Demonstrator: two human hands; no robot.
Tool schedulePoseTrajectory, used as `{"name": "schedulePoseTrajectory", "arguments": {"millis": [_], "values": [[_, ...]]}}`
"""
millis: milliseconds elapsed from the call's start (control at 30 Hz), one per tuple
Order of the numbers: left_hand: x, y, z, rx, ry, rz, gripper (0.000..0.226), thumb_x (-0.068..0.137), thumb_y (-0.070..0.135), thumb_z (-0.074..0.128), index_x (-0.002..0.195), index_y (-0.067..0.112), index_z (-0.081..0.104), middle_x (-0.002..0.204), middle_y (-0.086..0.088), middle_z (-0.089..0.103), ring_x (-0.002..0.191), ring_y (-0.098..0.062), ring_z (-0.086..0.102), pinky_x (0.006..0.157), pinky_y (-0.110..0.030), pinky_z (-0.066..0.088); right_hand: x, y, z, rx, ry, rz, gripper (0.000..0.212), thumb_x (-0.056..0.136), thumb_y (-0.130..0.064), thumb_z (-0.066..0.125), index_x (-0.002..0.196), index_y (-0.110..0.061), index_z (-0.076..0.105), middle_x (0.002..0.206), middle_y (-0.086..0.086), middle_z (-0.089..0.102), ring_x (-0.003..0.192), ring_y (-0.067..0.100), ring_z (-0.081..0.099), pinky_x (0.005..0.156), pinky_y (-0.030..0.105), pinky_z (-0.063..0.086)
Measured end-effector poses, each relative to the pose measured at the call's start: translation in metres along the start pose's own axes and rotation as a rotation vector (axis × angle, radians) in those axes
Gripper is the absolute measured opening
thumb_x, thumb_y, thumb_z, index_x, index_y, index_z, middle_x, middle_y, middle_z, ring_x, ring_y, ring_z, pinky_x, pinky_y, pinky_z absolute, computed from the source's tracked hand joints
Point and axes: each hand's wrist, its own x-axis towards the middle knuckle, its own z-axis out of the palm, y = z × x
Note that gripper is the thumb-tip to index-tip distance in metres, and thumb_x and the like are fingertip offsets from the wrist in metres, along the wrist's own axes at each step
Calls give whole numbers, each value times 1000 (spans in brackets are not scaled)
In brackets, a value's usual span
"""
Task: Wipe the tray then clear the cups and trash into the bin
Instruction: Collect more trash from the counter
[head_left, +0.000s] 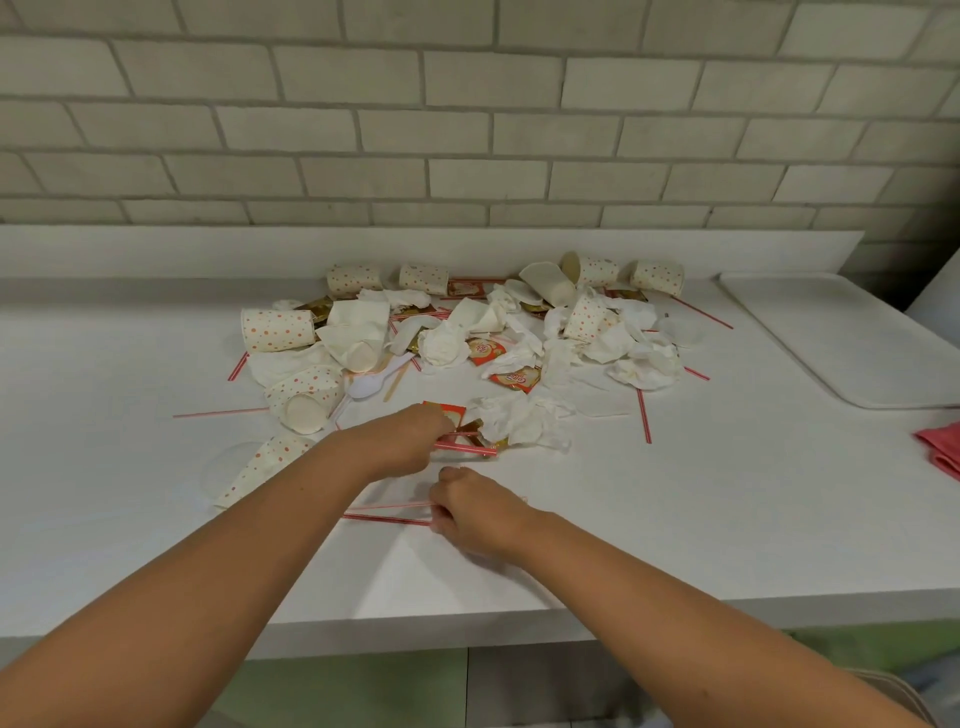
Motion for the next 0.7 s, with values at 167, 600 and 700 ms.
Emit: {"name": "schedulePoseTrajectory", "arguments": {"millis": [167, 600, 700], "values": [[-7, -2, -13, -166, 13, -47, 17, 96, 7, 36, 96, 11, 52, 92, -6, 52, 82, -19, 47, 67, -25, 38, -2, 11, -3, -185, -87, 72, 24, 94, -2, 44, 116, 1, 50, 118, 18, 49, 107, 31, 49, 73, 32, 33], [1, -1, -10, -1039, 470, -332, 26, 98, 13, 33, 108, 11, 58, 112, -21, 54, 83, -21, 54, 72, -31, 44, -17, 61, -45, 558, 242, 326, 23, 102, -12, 26, 115, -12, 45, 83, -3, 45, 71, 11, 42, 62, 22, 34], [4, 13, -6, -1157, 463, -398, 32, 100, 26, 36, 116, 7, 57, 129, -18, 53, 110, -33, 53, 96, -40, 43, -5, 60, -42, 836, 396, 376, 27, 103, -16, 26, 114, -13, 51, 74, -10, 41, 65, 5, 39, 60, 18, 31]]}}
